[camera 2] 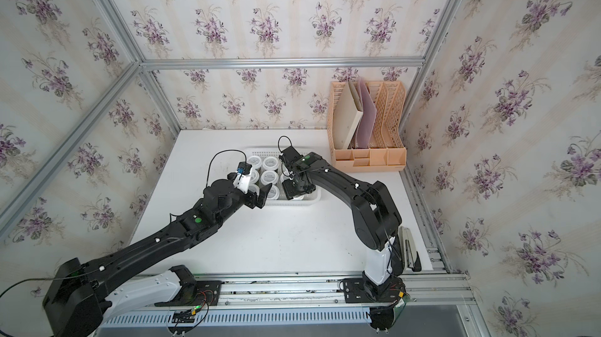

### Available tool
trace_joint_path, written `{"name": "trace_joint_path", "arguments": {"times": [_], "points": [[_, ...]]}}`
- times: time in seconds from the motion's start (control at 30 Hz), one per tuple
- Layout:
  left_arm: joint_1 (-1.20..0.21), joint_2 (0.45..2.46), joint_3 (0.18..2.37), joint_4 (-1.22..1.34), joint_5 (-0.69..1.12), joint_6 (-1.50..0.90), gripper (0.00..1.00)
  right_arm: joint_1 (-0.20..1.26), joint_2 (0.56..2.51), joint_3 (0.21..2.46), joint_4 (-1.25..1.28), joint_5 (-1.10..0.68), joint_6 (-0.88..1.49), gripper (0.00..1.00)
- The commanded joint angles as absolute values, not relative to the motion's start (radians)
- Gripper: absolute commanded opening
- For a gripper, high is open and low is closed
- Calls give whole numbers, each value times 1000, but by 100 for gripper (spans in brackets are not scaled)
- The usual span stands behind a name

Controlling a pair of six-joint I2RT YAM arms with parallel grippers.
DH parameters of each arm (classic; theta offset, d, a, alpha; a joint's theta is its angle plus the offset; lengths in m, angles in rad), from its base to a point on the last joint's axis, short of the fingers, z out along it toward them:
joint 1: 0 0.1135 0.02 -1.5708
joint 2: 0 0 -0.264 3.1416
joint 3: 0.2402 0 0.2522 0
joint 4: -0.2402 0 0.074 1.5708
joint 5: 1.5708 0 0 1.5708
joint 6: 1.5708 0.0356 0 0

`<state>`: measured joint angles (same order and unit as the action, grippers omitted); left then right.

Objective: Put the yogurt in the basket
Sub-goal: Place the yogurt in the basket.

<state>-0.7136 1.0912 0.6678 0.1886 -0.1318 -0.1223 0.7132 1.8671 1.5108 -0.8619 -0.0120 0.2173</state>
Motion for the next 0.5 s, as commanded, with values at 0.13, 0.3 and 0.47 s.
{"name": "trace_joint_path", "arguments": {"times": [0.13,0.3,0.47], "points": [[-713,1092,678,184,-135,-115,99,715,1883,1521,-851,-34,212,67],[-713,1092,678,184,-135,-115,99,715,1886,1520,-847,-38,213,69],[-713,1093,677,184,-135,-115,99,715,1877,1520,-842,-37,212,73]]}}
